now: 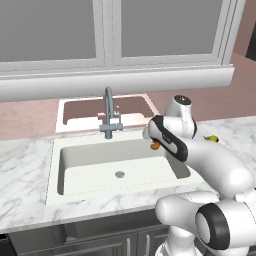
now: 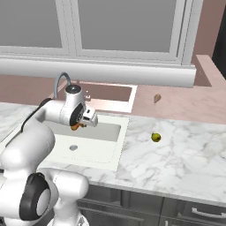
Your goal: Turn on the sink faucet. Then move the mushroom from the counter to the sink. Turn off the sink. Move the vegetable from the sink to the pot next to the stove. Finally move the pot to the rear right burner.
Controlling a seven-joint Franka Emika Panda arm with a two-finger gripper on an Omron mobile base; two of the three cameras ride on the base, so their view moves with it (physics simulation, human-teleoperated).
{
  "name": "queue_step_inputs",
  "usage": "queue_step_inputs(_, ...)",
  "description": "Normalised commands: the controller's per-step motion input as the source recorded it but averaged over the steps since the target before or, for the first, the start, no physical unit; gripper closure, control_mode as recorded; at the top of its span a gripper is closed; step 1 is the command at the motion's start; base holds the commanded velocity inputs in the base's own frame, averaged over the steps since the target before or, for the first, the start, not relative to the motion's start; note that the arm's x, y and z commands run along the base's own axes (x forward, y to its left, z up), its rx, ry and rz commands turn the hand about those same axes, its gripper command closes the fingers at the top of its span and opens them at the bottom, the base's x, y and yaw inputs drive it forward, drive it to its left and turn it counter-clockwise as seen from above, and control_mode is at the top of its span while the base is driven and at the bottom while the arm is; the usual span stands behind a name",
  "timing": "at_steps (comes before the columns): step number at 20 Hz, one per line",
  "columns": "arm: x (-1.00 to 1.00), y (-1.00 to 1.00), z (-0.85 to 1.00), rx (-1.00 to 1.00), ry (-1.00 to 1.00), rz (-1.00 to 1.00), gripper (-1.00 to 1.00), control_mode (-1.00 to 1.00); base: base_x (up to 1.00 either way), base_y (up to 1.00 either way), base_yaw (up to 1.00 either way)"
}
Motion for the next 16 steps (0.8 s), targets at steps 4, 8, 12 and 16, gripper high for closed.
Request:
queue_step_inputs(4, -0.22, -0.01, 0.00, 0.00, 0.00, -0.15, 1.00, -1.00, 0.00, 0.00, 0.00)
queue_step_inputs(8, 0.00, 0.00, 0.00, 0.00, 0.00, 0.00, 1.00, 1.00, -0.20, -0.01, -0.25)
queue_step_inputs(12, 0.00, 0.00, 0.00, 0.00, 0.00, 0.00, 1.00, 1.00, -0.11, -0.03, -0.31)
queue_step_inputs(16, 0.00, 0.00, 0.00, 0.00, 0.00, 0.00, 1.00, 1.00, -0.09, -0.07, -0.36)
